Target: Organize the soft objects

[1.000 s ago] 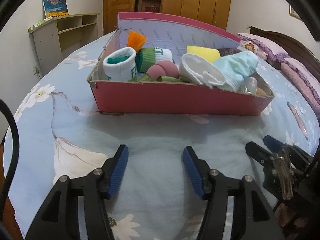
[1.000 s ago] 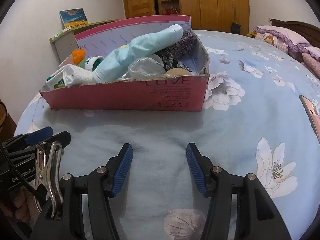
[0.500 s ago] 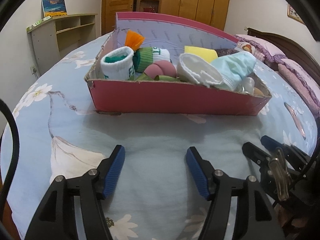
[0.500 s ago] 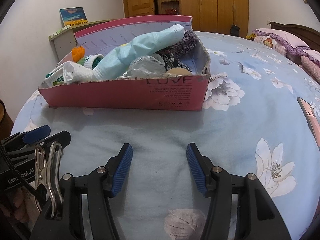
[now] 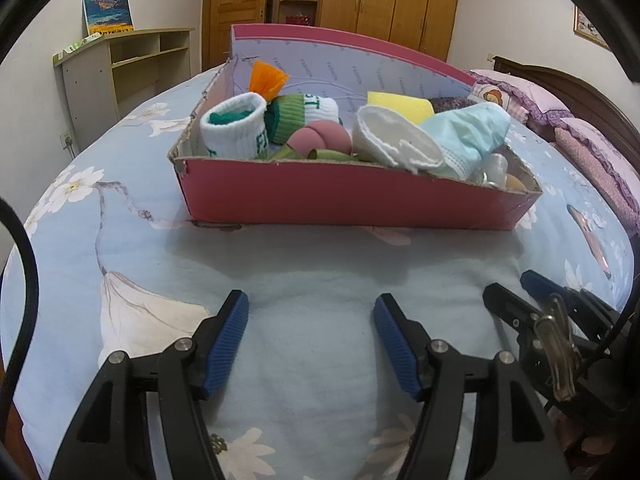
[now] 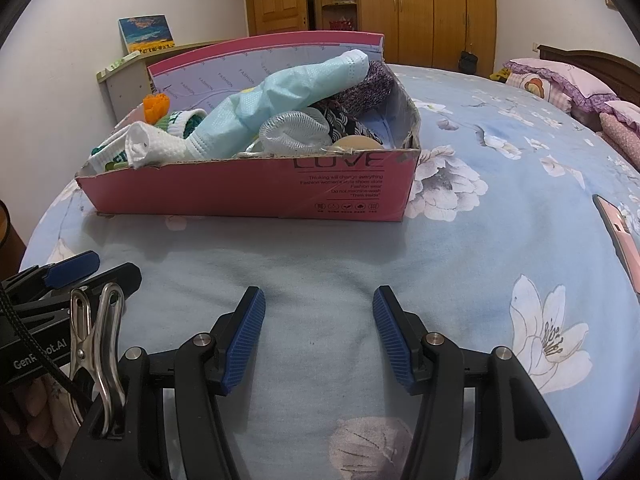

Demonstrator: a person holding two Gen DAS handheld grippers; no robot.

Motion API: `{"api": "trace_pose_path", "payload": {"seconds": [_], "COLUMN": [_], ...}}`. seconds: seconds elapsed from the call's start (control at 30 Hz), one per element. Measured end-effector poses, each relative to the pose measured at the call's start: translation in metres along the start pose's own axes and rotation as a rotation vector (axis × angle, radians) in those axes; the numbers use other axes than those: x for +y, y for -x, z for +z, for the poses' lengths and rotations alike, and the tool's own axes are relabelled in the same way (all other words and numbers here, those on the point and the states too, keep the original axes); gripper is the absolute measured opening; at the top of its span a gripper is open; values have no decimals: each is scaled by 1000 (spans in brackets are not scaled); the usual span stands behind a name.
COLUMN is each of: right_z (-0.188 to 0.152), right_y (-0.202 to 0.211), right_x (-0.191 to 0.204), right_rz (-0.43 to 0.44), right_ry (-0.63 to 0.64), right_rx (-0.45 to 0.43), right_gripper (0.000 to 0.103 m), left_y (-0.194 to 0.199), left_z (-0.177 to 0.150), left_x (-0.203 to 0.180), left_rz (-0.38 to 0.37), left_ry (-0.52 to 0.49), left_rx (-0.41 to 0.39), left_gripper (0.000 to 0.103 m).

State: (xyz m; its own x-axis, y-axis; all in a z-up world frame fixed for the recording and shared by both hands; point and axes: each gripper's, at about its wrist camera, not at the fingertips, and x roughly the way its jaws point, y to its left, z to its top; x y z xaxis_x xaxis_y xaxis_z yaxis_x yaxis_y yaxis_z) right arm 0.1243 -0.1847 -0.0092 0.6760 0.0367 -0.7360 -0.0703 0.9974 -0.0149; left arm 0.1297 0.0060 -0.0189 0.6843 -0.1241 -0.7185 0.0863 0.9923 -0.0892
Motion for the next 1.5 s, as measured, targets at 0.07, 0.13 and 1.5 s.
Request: {"api": "trace_pose_path", "payload": {"seconds": [0.07,0.13,1.5], "right_z": [0,0,0], "right_y": [0,0,-1], "right_x": [0,0,0], "right_rz": [0,0,-1], "right_ry": [0,0,1], "right_rx": [0,0,-1], "right_gripper": [58,58,58], "left_y": [0,0,0], "left_z": [0,0,-2], "left_x": [0,0,0], "left_rz": [-1,-2,7], "left_ry": [0,0,-10], "left_rx": [0,0,-1], "left_gripper": [70,70,71]}}
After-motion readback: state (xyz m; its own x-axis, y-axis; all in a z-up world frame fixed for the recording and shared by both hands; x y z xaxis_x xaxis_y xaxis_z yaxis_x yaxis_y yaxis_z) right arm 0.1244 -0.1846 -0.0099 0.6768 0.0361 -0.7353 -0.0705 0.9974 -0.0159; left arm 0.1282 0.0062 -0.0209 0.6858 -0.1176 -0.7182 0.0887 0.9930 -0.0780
